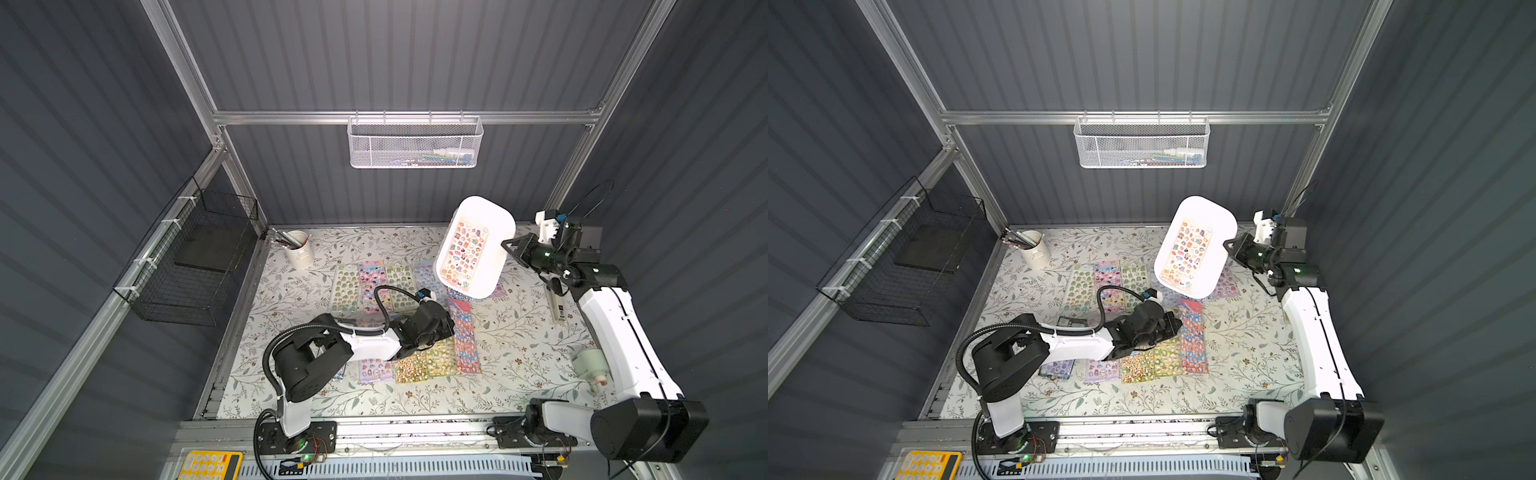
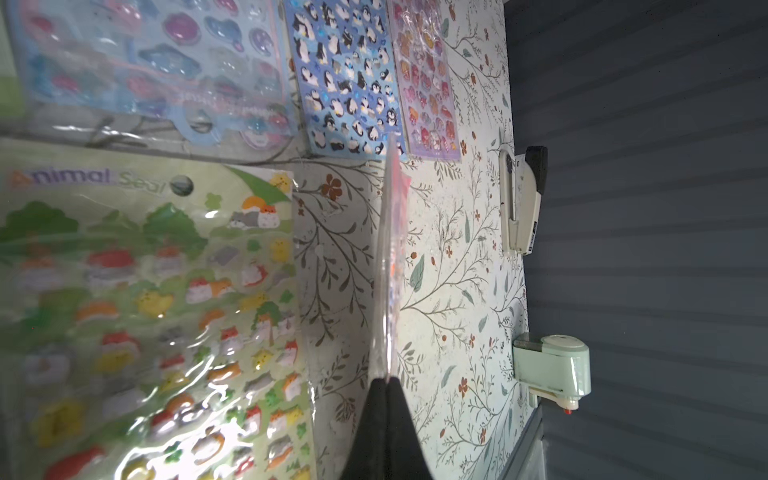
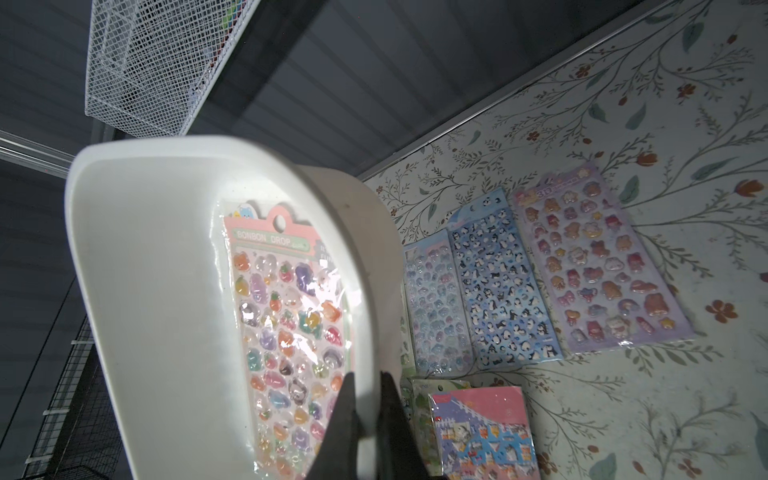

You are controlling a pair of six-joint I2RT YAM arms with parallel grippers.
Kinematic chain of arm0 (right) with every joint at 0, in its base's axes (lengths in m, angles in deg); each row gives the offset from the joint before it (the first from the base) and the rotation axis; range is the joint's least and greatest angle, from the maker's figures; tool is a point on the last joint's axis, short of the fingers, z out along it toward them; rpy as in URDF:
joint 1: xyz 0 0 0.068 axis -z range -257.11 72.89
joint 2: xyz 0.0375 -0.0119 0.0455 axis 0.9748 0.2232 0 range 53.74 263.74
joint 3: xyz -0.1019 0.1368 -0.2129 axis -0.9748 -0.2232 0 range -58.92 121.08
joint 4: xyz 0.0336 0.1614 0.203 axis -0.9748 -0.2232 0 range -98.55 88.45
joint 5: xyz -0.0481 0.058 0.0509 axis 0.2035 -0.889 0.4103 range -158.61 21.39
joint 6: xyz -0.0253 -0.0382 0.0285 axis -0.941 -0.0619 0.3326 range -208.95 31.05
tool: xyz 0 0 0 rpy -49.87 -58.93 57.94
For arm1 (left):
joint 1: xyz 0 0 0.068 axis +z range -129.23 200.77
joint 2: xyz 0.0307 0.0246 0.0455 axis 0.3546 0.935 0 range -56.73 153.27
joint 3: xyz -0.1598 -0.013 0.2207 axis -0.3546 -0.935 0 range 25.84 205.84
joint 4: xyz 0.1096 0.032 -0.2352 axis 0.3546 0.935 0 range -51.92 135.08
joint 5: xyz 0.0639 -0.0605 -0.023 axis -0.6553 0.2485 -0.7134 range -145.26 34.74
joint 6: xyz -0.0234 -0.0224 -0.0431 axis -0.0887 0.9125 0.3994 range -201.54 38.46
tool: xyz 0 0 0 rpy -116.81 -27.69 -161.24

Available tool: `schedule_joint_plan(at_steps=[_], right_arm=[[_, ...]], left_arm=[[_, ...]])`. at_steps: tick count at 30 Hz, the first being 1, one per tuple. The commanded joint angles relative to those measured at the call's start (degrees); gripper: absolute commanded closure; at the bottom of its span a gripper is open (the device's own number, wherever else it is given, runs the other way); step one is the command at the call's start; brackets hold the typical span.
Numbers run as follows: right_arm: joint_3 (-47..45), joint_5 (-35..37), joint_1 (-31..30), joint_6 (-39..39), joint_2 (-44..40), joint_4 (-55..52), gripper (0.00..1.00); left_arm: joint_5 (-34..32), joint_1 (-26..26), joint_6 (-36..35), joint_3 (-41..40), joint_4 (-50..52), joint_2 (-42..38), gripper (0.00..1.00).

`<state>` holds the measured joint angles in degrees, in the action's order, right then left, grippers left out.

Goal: Take the stickers out of the storage box
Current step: Place the sticker at the center of the board.

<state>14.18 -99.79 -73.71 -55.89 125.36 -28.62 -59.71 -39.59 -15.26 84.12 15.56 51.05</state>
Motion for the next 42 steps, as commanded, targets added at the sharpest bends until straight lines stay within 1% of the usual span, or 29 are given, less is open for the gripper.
schedule_joint_plan(at_steps=[1, 4, 8, 15, 22, 26, 27, 28, 31, 32, 37, 42], right_arm=[[0.12, -1.90, 0.38, 0.69, -1.56, 2.00, 0.99], [-0.04, -2.04, 0.55, 0.69, -1.65, 2.04, 0.99], [-0.22, -2.00, 0.64, 0.51, -1.83, 1.92, 0.99], [-0.58, -1.97, 0.68, 0.27, -2.05, 1.81, 1.00], [-0.80, -1.92, 0.71, 0.25, -2.18, 1.72, 1.00], [-0.93, -1.90, 0.73, 0.21, -2.34, 1.87, 1.00], [-0.96, -1.87, 0.75, 0.30, -2.19, 2.00, 1.00], [-1.07, -1.87, 0.78, 0.26, -2.22, 2.02, 1.00], [-1.14, -1.99, 0.77, 0.34, -2.19, 2.06, 1.00], [-1.19, -1.98, 0.81, 0.43, -2.11, 2.11, 1.00], [-1.55, -2.00, 0.81, 0.65, -2.13, 1.97, 1.00], [-1.30, -2.42, 0.75, 0.71, -1.71, 1.76, 1.00]], left_arm=[[-2.49, -0.29, 4.59, 2.16, -5.01, 2.74, 1.00], [-3.45, -0.55, 5.21, 2.85, -5.04, 4.50, 1.00], [-2.93, -0.55, 5.60, 4.59, -4.02, 6.60, 1.00], [-0.01, -0.55, 6.05, 7.90, -3.05, 11.40, 1.00], [0.53, -0.55, 5.63, 8.18, -2.24, 12.28, 1.00], [-0.11, -0.55, 5.50, 7.31, -1.48, 11.27, 1.00], [-0.21, -0.55, 5.27, 7.25, -1.20, 11.03, 0.99], [-0.42, -0.55, 4.95, 7.35, -0.75, 10.75, 0.95], [-0.47, -0.55, 4.12, 7.46, -0.11, 10.22, 0.80], [-0.55, -0.55, 3.91, 7.50, -0.08, 10.13, 0.77], [-1.22, -0.55, 2.70, 7.42, 0.37, 8.75, 0.72], [-2.62, -0.79, -0.89, 6.84, 1.98, 4.15, 0.71]])
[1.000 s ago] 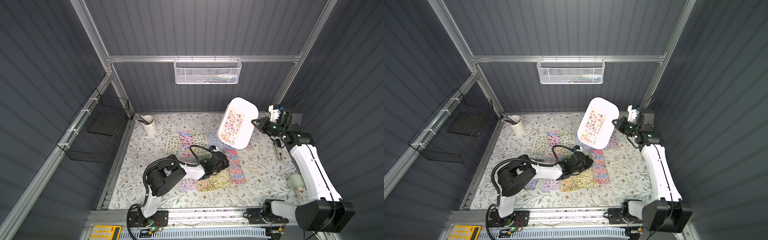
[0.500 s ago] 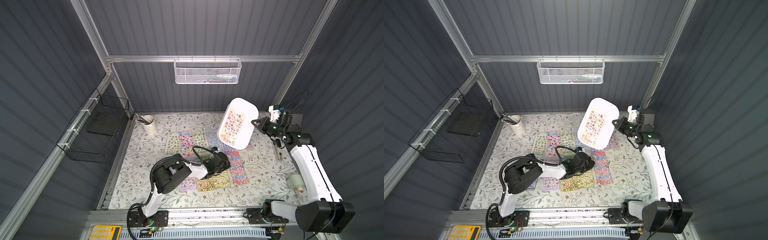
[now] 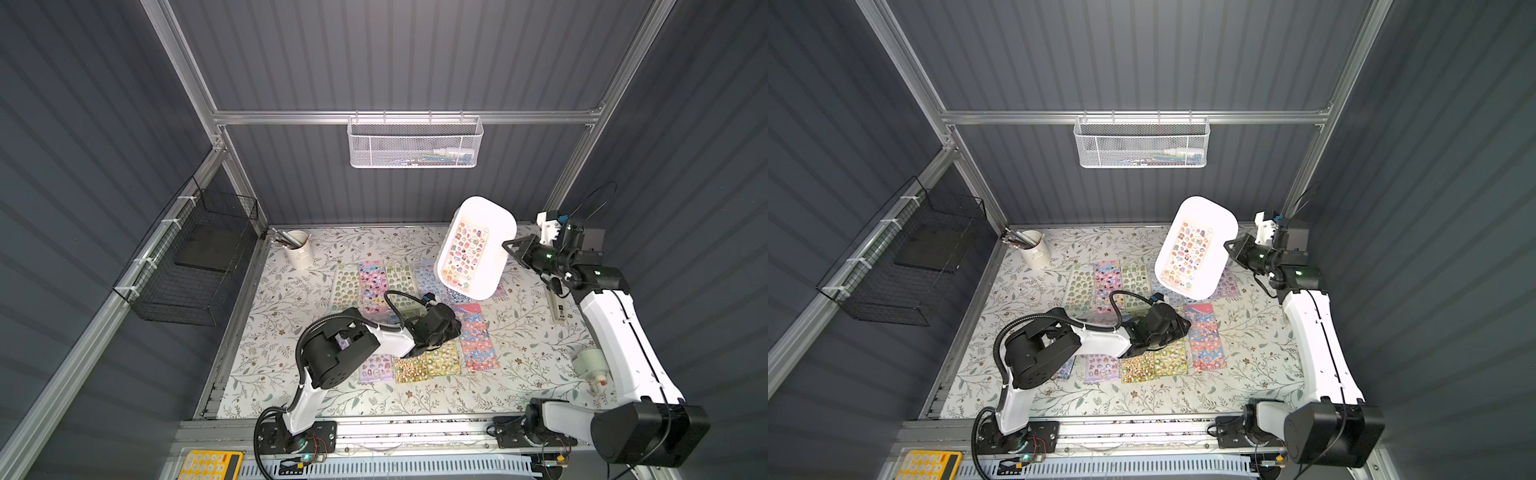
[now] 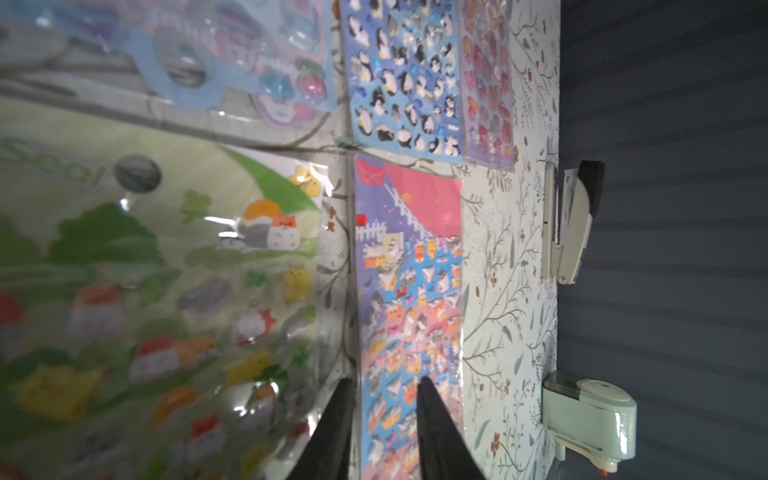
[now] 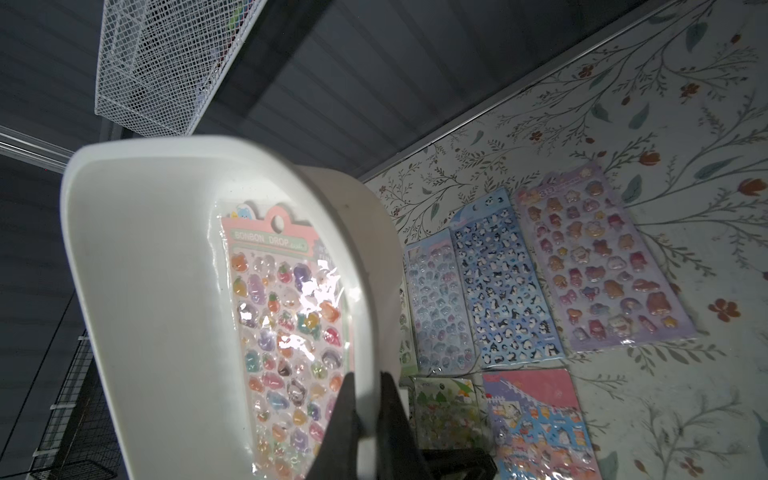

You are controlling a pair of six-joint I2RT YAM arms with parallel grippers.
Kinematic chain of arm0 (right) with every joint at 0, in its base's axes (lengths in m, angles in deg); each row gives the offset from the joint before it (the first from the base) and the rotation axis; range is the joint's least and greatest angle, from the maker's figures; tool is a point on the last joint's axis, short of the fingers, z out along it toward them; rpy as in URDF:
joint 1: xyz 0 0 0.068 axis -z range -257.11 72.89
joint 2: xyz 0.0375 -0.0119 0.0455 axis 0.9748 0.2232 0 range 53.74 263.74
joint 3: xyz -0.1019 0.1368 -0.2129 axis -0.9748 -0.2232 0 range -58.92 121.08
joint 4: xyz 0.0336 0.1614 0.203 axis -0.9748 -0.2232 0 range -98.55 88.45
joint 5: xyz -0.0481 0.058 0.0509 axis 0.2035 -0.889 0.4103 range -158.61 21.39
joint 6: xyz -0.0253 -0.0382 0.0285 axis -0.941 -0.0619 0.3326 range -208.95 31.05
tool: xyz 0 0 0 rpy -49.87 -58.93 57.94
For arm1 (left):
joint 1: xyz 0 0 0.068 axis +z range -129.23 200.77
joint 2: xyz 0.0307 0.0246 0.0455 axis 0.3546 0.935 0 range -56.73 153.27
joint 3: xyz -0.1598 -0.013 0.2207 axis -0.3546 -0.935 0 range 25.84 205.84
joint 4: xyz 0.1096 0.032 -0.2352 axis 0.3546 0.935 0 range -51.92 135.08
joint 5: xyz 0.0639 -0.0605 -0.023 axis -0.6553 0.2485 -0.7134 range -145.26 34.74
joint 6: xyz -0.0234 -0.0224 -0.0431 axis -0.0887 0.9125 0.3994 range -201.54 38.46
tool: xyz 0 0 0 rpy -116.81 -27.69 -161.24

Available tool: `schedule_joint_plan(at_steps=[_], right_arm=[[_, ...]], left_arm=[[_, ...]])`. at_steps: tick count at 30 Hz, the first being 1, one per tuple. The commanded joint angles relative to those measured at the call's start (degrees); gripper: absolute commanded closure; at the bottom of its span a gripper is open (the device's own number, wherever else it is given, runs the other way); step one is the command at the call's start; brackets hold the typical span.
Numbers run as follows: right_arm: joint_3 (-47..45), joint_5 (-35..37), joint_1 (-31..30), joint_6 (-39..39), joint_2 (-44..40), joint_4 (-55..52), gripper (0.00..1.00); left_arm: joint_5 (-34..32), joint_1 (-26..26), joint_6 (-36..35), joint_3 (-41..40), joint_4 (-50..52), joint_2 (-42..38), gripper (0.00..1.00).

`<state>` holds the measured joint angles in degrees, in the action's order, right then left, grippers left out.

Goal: Take the stickers out of the storage box
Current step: Place the sticker at the center of the board, then adjust the storage box.

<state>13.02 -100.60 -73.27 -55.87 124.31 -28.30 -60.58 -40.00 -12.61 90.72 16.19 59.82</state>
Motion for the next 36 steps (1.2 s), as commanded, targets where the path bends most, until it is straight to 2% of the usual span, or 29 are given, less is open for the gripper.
schedule_joint_plan(at_steps=[1, 8, 11, 16, 21, 26, 31, 33, 36], right_arm=[[-0.03, -1.80, 0.30, 0.59, -0.48, 1.23, 1.00], [0.28, -0.74, 0.14, -0.69, 0.53, -0.29, 1.00], [0.68, 1.06, 0.21, -2.12, 1.74, -1.52, 1.00], [-0.30, 2.97, -0.05, -2.77, 3.23, -0.88, 1.00], [-0.82, 3.42, -0.62, -3.18, 4.94, 0.00, 1.00], [-1.80, 4.56, -2.61, -3.56, 6.67, 0.98, 1.00], [-2.55, 6.08, -5.71, -4.31, 7.77, 0.88, 1.00], [-3.01, 6.69, -6.92, -4.40, 7.61, 0.91, 1.00], [-3.39, 7.84, -9.30, -4.76, 7.49, 0.77, 1.00]], left_arm=[[-1.97, -0.56, -5.18, 0.16, 1.58, -5.80, 0.71], [-2.74, -3.32, -16.31, -2.43, 4.57, -14.17, 0.70], [-6.25, -5.84, -21.85, -5.88, 8.01, -19.52, 0.69], [-12.05, -7.40, -24.30, -13.63, 12.93, -31.03, 0.70], [-17.70, -7.62, -27.13, -16.14, 21.44, -40.53, 0.70], [-24.99, -7.61, -32.86, -12.34, 29.80, -46.27, 0.69], [-29.30, -7.13, -38.31, -2.91, 39.78, -44.29, 0.68], [-29.76, -5.82, -38.82, -0.19, 42.88, -42.88, 0.67], [-25.80, -1.58, -39.21, 2.50, 44.64, -40.85, 0.64]])
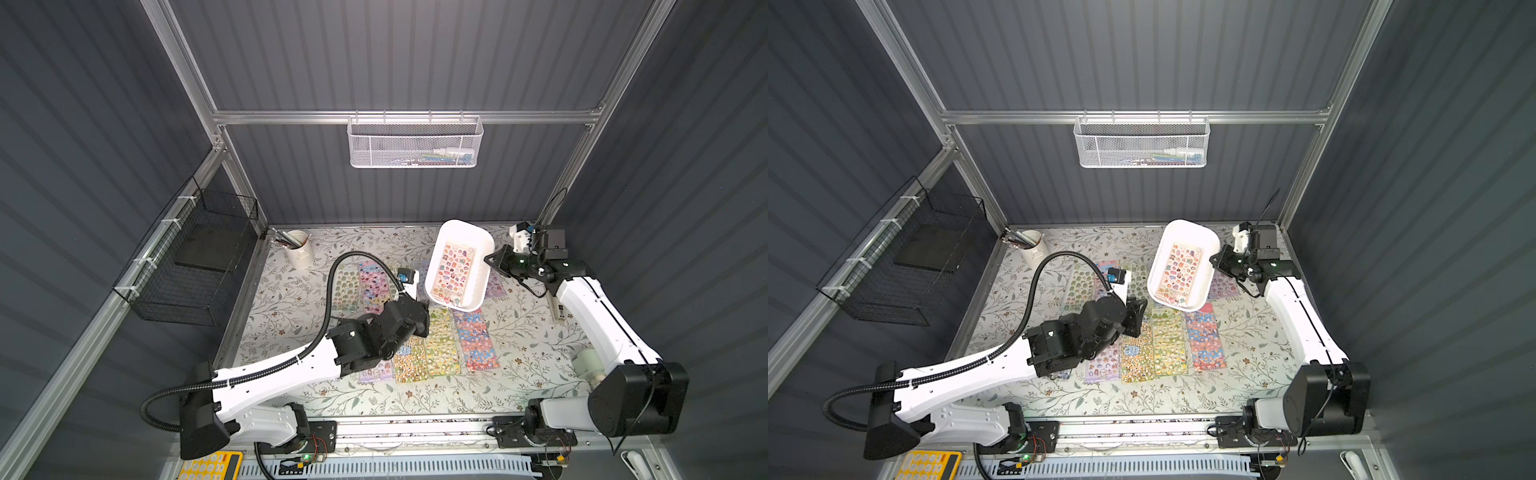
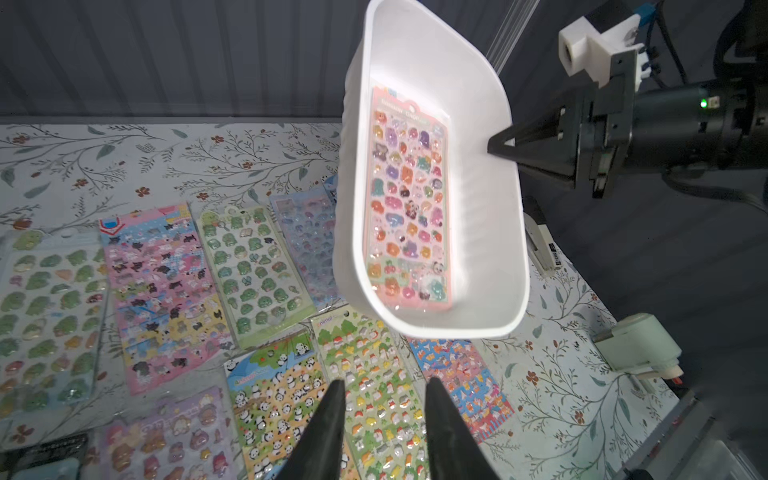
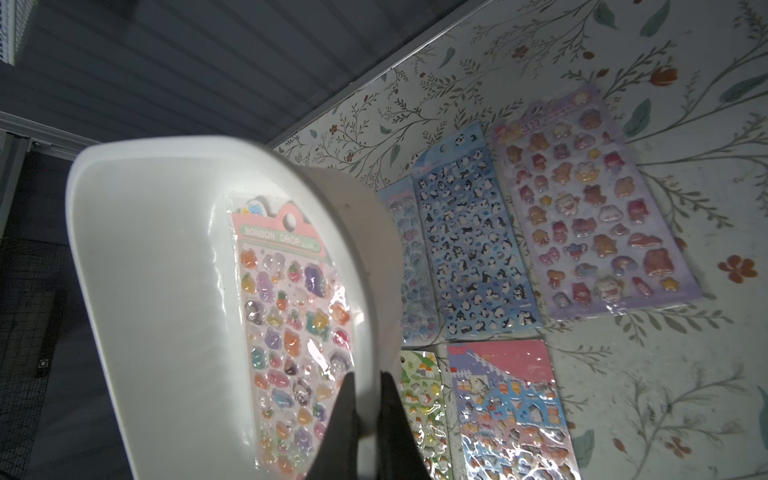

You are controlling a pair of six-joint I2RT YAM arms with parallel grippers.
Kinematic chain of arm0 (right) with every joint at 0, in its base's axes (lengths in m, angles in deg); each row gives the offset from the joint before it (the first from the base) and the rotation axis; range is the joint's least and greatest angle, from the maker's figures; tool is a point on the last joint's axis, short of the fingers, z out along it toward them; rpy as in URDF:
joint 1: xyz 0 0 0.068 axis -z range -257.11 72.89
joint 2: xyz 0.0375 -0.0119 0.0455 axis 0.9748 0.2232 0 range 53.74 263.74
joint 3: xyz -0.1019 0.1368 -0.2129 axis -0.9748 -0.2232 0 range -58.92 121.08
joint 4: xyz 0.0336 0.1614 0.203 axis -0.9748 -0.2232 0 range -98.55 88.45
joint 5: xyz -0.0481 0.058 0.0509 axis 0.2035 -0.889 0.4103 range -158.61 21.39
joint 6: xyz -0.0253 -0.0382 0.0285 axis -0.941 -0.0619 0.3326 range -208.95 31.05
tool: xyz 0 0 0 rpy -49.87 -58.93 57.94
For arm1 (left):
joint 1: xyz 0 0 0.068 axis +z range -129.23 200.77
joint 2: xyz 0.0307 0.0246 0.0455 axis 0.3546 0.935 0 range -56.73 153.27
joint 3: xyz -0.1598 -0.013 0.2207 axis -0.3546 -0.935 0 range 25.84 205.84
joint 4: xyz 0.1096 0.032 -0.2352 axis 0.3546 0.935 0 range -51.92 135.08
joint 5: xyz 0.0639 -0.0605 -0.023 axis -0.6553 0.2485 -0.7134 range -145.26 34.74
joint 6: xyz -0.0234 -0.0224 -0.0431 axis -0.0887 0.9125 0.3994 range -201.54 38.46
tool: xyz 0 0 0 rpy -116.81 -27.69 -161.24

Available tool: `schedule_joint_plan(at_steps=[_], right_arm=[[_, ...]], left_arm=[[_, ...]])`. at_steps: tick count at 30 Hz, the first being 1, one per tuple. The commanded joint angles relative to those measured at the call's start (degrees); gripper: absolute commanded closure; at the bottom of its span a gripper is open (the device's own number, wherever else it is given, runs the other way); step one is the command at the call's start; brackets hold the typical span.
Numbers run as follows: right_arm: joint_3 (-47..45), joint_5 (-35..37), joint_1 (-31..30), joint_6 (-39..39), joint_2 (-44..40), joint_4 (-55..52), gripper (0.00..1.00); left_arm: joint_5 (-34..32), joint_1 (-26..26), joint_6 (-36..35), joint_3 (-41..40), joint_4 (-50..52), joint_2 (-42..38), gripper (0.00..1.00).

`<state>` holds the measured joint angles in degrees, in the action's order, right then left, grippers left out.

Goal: Take the stickers out of the storage box
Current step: Adjust the storage box.

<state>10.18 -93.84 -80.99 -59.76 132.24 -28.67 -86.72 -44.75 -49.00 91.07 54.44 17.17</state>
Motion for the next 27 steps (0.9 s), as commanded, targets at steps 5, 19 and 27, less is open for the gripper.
schedule_joint_plan(at_steps=[5, 19, 27], right_arm=[[-0.44, 2.70, -5.63, -1.51, -0.44, 0.04, 1.00], [-0.72, 5.11, -11.58, -2.30, -1.84, -1.60, 1.00], [-1.03, 4.40, -12.16, -3.10, -2.08, -1.86, 1.00]], left_arm=[[7.48, 8.60, -4.65, 5.63, 7.05, 5.57, 0.55], [10.33, 11.25, -5.03, 13.51, 10.64, 15.54, 0.54], [6.63, 12.38, -5.38, 14.96, 12.54, 16.90, 0.72]])
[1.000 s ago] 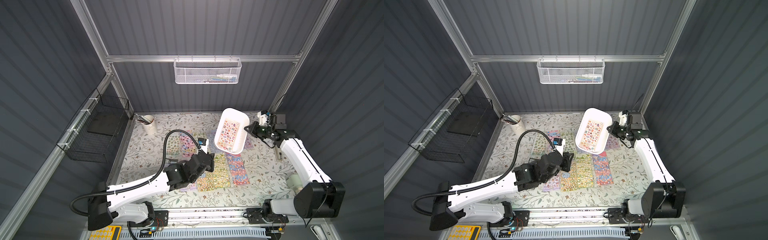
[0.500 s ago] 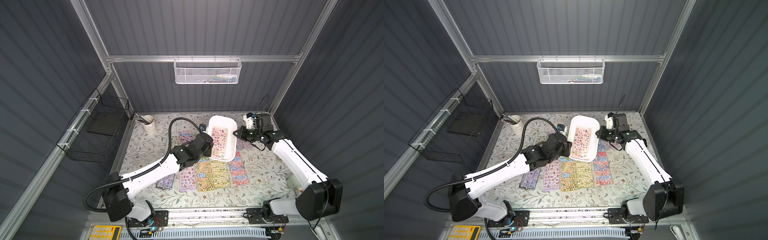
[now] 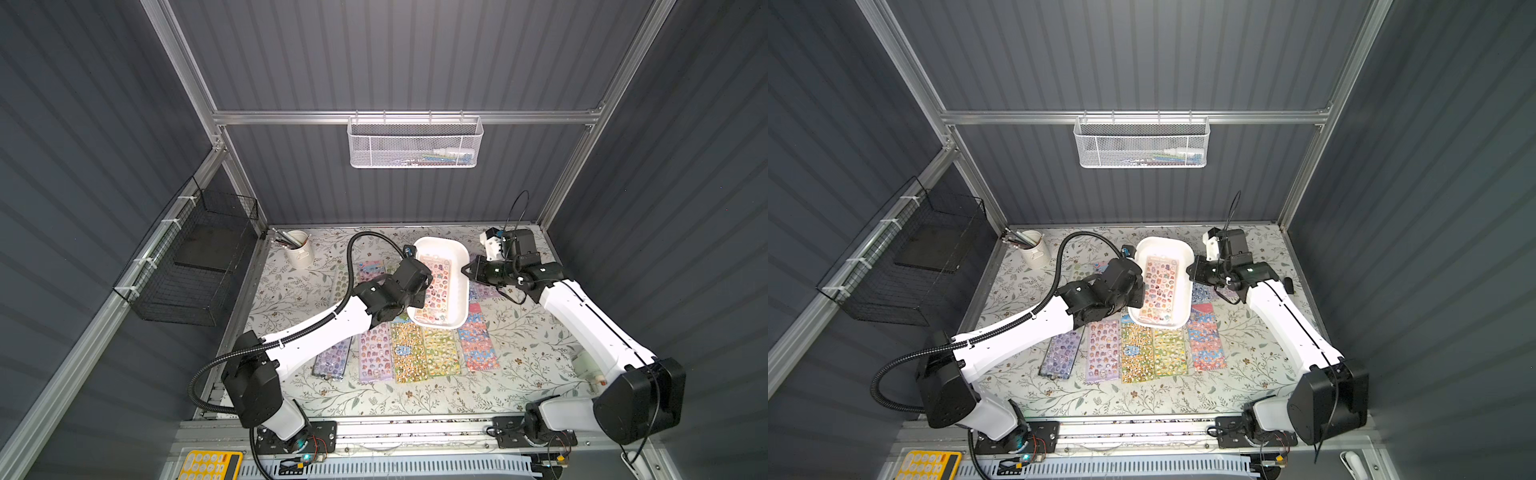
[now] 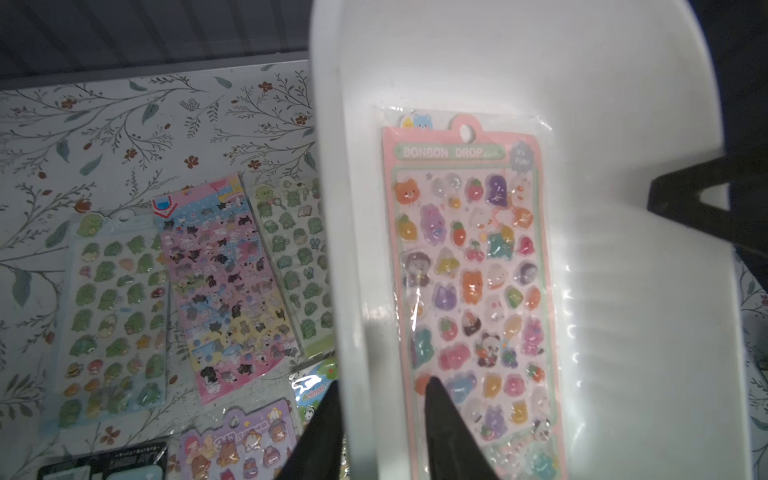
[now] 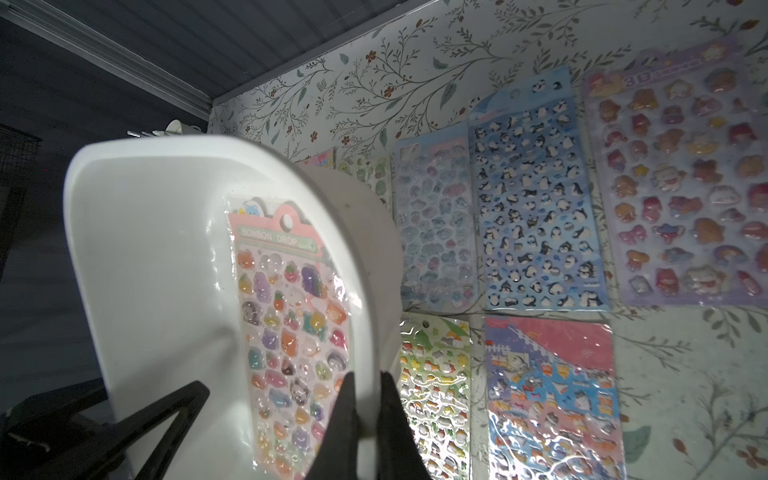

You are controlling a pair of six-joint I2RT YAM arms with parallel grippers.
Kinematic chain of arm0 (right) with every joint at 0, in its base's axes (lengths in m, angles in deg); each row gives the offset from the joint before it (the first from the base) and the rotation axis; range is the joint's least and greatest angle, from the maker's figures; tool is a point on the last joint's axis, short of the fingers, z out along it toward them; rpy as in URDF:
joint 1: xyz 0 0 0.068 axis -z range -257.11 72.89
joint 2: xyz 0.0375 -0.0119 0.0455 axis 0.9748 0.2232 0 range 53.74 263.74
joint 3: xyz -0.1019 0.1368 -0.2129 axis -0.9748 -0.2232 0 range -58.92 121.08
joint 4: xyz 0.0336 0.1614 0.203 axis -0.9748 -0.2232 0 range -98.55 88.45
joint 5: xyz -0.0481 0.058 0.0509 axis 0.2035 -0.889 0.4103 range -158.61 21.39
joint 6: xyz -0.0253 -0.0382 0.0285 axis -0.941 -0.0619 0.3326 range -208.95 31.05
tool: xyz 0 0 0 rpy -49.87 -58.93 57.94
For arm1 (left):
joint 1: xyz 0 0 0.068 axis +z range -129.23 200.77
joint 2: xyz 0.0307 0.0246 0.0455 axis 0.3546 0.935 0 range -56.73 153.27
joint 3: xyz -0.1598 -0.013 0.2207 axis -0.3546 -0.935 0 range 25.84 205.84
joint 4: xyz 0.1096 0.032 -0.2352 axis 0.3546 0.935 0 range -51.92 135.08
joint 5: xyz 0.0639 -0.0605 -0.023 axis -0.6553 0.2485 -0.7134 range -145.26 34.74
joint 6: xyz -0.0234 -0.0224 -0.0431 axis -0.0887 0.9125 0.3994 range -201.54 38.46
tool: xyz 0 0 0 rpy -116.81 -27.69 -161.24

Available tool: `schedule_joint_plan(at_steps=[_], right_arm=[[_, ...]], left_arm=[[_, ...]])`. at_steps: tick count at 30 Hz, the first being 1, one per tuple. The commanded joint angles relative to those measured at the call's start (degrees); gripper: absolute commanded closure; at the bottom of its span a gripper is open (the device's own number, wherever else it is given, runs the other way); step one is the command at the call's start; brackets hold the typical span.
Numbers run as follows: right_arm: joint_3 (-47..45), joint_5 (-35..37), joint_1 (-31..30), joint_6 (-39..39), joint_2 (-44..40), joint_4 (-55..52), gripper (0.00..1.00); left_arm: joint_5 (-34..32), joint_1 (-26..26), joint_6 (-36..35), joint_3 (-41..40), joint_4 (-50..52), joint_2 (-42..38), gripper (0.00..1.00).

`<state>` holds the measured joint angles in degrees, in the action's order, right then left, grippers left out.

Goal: Take the stickers out of the storage box
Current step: Adjust the storage box.

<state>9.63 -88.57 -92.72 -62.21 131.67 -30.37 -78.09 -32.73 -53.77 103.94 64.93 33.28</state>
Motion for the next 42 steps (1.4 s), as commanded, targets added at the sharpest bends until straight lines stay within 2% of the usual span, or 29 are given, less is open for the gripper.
schedule_joint_plan(at_steps=[1, 9, 11, 14, 17, 23, 25, 28, 35, 42], right_arm=[[-0.51, -0.86, -0.47, -0.78, -1.50, -0.18, 1.00], [-0.66, -0.69, -0.47, -1.34, -1.86, -0.49, 0.95], [-0.64, -0.78, -0.47, -1.48, -2.12, -0.54, 0.94], [-0.48, -1.03, -0.47, -1.69, -2.43, -0.98, 0.91], [0.05, -0.89, -0.47, -2.21, -2.81, -1.76, 0.80], [2.56, 0.09, -0.04, -4.16, -3.49, -5.23, 0.53], [3.26, 2.54, -0.03, -4.89, -4.22, -6.54, 0.46], [3.26, 3.44, -0.11, -5.12, -5.90, -7.61, 0.41], [1.70, 5.97, -2.97, -3.89, -10.35, -9.15, 0.42], [1.96, 9.01, -11.09, -1.03, -9.68, -8.40, 0.67]], left_arm=[[-2.29, 0.39, -0.61, 2.16, 2.17, 0.86, 0.73], [-2.79, 0.45, -0.06, 2.18, 2.06, 1.99, 0.92], [-3.22, 0.45, 0.22, 2.05, 2.05, 2.25, 1.00], [-4.15, 0.46, 1.07, 2.09, 2.28, 2.62, 1.00], [-5.00, 0.45, 2.15, 1.72, 2.30, 2.47, 1.00], [-7.68, 0.47, 4.58, 0.30, 0.77, 1.98, 1.00], [-9.17, 0.43, 5.71, 0.08, 0.59, 1.92, 1.00], [-11.35, 0.45, 7.39, -0.32, 0.21, 1.99, 1.00], [-15.55, 0.47, 10.72, -0.77, -0.87, 2.01, 1.00], [-16.46, 0.43, 11.01, 0.29, -1.58, 2.33, 1.00]])
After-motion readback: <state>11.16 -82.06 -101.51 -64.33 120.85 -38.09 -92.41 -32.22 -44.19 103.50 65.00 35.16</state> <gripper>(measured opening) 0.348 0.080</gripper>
